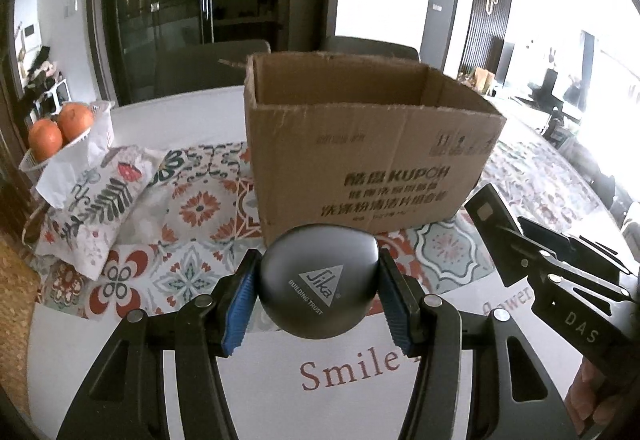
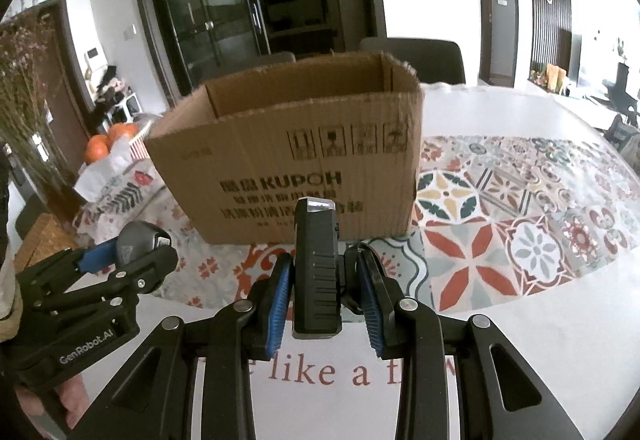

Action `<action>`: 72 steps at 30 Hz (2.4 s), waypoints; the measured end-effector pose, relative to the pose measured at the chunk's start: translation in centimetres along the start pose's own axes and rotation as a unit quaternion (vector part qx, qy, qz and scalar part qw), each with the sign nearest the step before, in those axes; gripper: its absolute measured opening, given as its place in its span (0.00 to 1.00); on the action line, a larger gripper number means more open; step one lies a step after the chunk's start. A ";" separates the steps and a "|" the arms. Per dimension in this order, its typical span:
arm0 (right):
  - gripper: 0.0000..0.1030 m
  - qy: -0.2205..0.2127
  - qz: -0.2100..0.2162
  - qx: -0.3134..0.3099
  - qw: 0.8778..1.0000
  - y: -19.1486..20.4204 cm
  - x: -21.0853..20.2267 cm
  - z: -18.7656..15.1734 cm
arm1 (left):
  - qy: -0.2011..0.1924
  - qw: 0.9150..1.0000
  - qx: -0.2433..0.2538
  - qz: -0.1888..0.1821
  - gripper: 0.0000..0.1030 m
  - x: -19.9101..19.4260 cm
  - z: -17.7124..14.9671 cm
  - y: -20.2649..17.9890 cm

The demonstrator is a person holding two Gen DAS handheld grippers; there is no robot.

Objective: Organize rigid objects
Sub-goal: 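Carry the grey puck and black device with both tools over the box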

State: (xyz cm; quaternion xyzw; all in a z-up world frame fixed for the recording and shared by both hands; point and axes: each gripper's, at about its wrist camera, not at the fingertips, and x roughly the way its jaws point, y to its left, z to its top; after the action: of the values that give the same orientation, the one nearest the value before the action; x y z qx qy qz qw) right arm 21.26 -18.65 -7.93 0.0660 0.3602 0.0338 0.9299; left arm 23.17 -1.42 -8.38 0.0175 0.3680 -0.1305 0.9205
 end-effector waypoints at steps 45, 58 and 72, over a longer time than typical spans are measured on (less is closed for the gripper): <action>0.33 -0.118 0.012 -0.026 0.993 0.9 -6.4 8.3 | -0.078 0.997 -0.003 -0.013 0.54 -5.3 8.9 -1.3; 0.33 -0.127 0.008 -0.032 0.991 0.8 -5.2 11.7 | -0.071 0.997 -0.003 -0.010 0.54 -3.3 12.3 -1.3; 0.33 -0.080 0.017 -0.015 0.997 -0.5 -0.5 14.6 | -0.033 0.999 -0.004 0.000 0.54 0.4 15.1 -0.6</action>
State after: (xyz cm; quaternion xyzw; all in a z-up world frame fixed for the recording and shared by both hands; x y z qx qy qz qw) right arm 30.73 -20.66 2.99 0.0604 0.2834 0.0495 0.9558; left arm 33.39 -4.02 2.39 0.0100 0.3379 -0.1294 0.9322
